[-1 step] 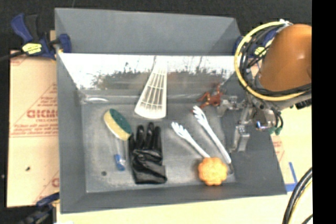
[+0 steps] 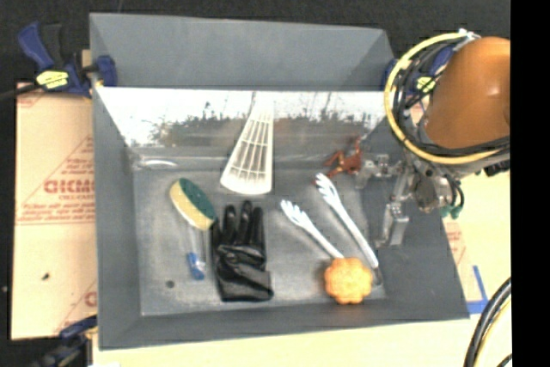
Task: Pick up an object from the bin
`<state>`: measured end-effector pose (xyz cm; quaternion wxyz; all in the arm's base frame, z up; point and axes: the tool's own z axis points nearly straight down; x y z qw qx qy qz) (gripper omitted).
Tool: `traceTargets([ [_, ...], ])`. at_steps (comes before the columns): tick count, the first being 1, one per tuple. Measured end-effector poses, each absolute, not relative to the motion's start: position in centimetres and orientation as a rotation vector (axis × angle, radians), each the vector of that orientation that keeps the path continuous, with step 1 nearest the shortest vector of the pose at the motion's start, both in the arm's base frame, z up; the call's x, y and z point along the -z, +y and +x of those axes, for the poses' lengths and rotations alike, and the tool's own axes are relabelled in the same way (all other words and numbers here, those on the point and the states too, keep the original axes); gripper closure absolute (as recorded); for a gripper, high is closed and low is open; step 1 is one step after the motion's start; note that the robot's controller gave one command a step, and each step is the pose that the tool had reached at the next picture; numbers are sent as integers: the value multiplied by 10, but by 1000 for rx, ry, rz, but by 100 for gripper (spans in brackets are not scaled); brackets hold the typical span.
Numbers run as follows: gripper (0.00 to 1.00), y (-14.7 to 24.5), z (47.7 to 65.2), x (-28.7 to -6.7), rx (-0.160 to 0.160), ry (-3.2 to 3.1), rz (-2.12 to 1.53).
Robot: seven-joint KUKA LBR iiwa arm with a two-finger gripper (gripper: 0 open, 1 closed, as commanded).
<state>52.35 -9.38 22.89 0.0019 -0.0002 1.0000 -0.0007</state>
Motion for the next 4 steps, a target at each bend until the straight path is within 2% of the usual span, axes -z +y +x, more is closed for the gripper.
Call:
traceTargets([
  [1,0,-55,549,-83,3,3132,35],
  [2,0,-105,476,-163,17,3082,-503],
  [3,0,-25,541,-99,-3,3115,266],
  [4,0,-55,525,-70,10,3122,-34],
])
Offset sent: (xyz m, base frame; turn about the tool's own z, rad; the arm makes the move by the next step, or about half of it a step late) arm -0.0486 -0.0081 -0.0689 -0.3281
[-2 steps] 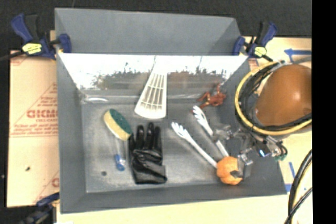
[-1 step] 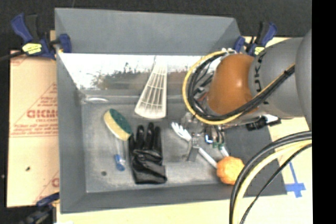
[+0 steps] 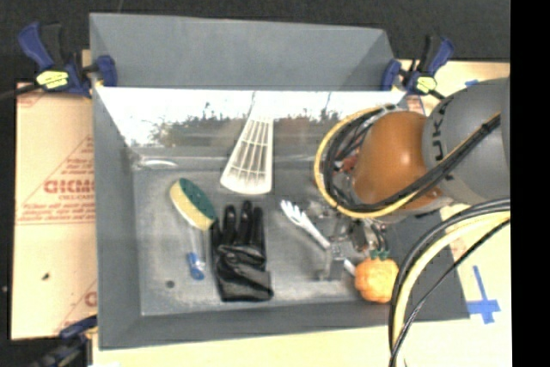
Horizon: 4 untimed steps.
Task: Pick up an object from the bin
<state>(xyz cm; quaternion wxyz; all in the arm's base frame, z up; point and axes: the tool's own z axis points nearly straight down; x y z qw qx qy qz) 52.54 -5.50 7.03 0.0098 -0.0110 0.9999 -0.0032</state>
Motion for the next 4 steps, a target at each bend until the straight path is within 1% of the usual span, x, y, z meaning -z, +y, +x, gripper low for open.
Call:
traceTargets([
  [1,100,-37,555,-71,-2,3102,345],
  [2,100,-37,555,-71,-2,3103,344],
  [3,100,-37,554,-88,-1,3106,341],
  [4,100,-37,553,-124,-2,3112,338],
])
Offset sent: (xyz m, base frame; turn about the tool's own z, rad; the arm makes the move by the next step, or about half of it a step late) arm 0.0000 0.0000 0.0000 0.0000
